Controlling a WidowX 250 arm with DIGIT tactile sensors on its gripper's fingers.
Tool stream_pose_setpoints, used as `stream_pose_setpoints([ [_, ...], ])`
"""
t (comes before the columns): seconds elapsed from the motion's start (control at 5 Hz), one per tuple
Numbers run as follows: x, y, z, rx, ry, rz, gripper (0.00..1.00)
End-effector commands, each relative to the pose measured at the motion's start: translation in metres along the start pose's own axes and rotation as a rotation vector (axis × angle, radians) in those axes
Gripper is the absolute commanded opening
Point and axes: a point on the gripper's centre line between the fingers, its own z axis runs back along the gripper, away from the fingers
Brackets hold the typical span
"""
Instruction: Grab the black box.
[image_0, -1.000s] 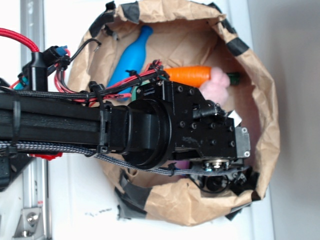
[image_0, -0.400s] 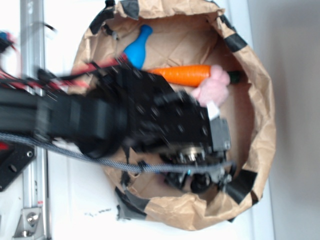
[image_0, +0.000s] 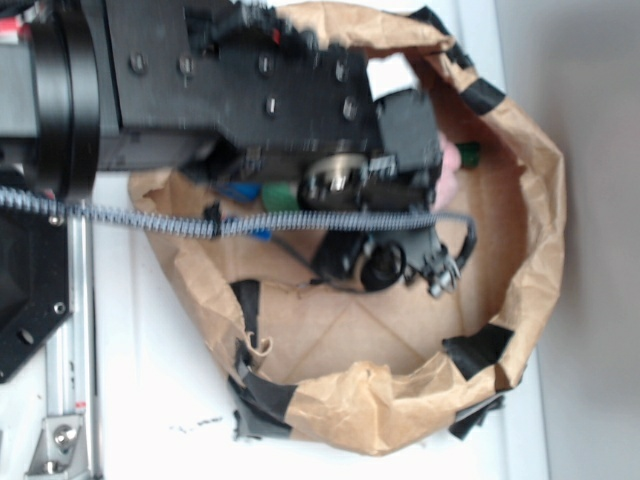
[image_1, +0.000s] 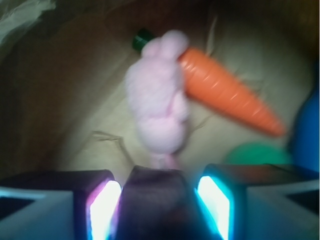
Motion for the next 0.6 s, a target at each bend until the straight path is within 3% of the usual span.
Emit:
stream_pose_setpoints([
  [0.0,0.009,0.018,0.041,0.179,-0.056,-0.248,0.0],
  [0.2,0.005,0.024,0.051,0.104,-0.053,-0.177,0.0],
  [0.4,0.008,0.022,0.054,0.08,-0.056,-0.21,0.0],
])
